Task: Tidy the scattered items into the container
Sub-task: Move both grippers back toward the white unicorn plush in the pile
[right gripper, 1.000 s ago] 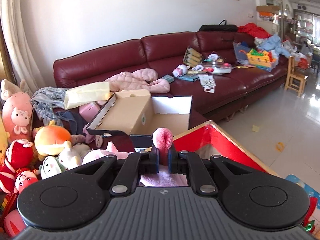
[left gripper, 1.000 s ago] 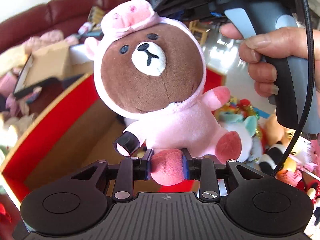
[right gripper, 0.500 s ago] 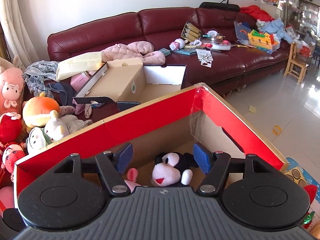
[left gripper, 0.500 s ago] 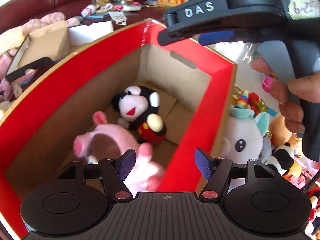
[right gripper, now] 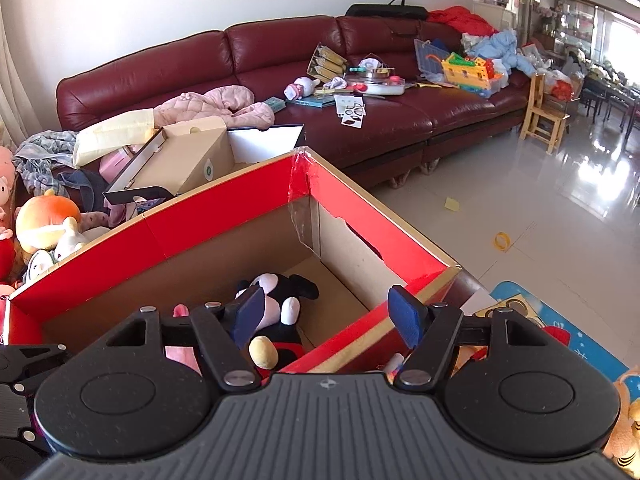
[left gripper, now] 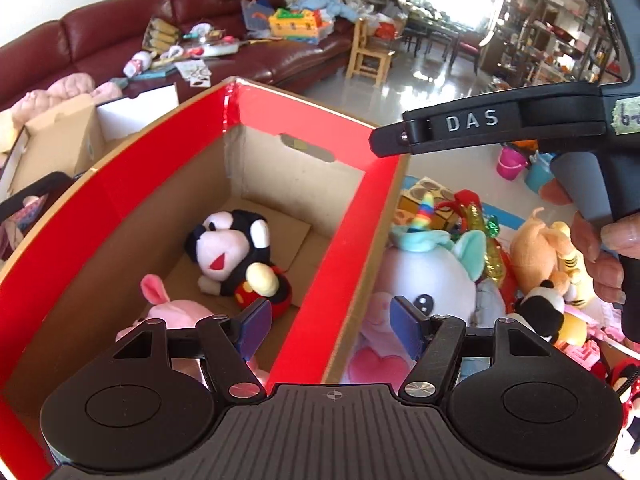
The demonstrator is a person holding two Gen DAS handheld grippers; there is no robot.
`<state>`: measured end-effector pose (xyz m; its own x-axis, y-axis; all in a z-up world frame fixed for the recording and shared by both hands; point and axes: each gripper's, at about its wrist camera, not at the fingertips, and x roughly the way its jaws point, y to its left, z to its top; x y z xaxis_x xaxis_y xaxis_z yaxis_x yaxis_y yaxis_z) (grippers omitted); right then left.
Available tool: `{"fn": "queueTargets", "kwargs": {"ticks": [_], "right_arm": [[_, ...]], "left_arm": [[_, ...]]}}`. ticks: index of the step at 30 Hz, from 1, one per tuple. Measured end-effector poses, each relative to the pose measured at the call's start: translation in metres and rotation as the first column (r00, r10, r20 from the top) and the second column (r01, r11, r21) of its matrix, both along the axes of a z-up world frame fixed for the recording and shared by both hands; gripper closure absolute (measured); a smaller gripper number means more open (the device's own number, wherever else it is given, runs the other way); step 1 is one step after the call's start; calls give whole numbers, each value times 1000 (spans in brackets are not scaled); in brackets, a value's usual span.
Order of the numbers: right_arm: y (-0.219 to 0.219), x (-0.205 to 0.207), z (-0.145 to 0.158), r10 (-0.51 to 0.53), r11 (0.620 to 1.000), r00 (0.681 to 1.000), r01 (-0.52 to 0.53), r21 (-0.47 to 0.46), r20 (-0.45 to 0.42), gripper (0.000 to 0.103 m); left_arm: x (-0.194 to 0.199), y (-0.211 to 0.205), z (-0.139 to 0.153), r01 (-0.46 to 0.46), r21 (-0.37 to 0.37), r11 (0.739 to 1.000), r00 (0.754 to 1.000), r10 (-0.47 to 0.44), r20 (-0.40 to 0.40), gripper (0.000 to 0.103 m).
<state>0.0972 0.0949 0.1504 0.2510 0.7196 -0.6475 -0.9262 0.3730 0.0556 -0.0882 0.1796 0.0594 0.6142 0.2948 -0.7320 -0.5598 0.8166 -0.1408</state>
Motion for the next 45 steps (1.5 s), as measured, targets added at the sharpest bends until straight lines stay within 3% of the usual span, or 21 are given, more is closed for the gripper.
{"fn": "queueTargets", "kwargs": {"ticks": [7, 22, 38, 45], "right_arm": [[-21, 5, -7, -28, 1000, 1000, 28, -5, 4, 30], [-68, 20, -41, -115, 993, 990, 111, -45, -86, 30], [-83, 7, -68, -103, 992, 980, 89, -87, -169, 30], [-89, -5, -64, -76, 995, 977, 61, -79, -201, 34]], "left_arm": [[12, -21, -7, 77, -11, 997, 997, -77, -9, 25], [43, -65, -47, 215, -37, 976, 971, -217, -103, 25], [46, -65, -88, 218, -64, 974, 953, -227, -202, 25], [39, -63, -99, 232, -65, 970, 947, -241, -214, 25]]}}
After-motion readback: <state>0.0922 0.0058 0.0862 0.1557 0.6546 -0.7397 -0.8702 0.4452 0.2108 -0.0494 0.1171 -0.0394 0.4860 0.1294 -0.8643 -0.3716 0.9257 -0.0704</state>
